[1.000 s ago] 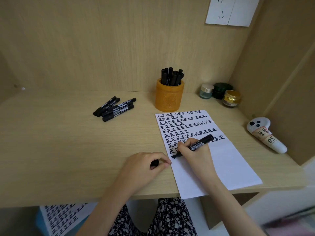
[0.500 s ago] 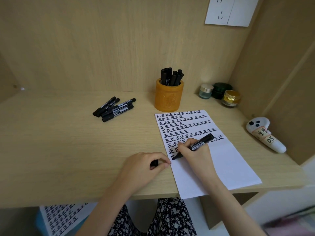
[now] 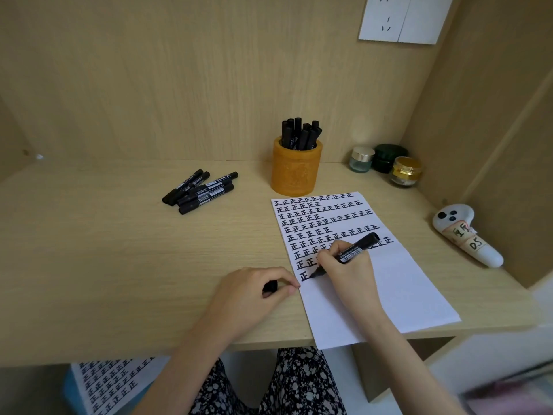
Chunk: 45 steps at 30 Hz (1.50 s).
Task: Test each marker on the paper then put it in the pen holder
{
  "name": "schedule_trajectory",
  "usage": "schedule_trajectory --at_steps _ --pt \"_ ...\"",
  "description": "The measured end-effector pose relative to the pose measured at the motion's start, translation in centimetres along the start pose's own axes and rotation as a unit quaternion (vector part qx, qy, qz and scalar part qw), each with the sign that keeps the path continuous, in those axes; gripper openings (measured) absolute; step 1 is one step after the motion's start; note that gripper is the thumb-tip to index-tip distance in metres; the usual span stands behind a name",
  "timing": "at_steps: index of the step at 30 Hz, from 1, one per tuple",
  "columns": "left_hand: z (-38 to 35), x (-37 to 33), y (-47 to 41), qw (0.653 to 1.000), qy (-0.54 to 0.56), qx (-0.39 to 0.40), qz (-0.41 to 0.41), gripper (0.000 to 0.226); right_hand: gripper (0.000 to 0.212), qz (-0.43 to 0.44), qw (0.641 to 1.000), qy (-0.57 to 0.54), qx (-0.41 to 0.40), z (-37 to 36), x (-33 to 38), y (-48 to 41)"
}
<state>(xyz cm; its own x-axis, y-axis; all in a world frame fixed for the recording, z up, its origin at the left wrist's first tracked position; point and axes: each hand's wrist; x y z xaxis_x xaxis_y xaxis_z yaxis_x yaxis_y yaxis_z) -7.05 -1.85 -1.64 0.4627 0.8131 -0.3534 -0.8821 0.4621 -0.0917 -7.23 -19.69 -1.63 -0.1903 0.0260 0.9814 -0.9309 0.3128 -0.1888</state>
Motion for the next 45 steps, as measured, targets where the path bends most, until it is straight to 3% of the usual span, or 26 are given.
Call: schedule_trajectory --at_steps 9,15,25,29,36,45 --pt "-0.2 0.1 -0.1 1.0 0.002 -0.005 -0.012 0.016 0.035 0.01 1.0 -0.01 -0.007 0.1 -0.1 -0.1" --pt "0.0 0.0 0.1 0.999 0.02 -0.023 -0.008 0.019 0.039 0.003 0.996 -0.087 -0.033 0.4 0.3 -0.3" --pt "0.3 0.4 0.0 0.967 0.244 -0.056 0.05 0.034 0.025 -0.054 0.983 -0.175 -0.002 0.7 2.0 -0.9" --pt "0.8 0.4 -0.2 0.952 0.288 -0.058 0.086 0.031 0.041 -0.062 0.986 -0.155 0.003 -0.3 2.6 -1.1" --pt "1.7 -0.1 -0.3 0.934 0.336 -0.097 0.077 0.023 0.03 -0.052 0.984 -0.172 0.013 -1.6 2.6 -1.4" --pt "1.6 -1.0 -0.5 0.921 0.362 -0.127 0.071 0.022 0.038 -0.035 0.985 -0.16 0.045 -2.7 2.8 -0.7"
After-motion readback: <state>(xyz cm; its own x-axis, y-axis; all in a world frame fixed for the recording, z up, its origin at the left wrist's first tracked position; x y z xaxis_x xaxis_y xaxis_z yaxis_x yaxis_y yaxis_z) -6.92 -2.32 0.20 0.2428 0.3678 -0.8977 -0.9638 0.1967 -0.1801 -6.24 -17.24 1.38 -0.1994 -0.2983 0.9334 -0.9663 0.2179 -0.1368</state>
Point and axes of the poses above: each hand's wrist, its own y-axis away from the middle knuckle, its own z-axis out of the back of the hand, x = y × z, and after that the axes turned 14 degrees about -y, right-handed
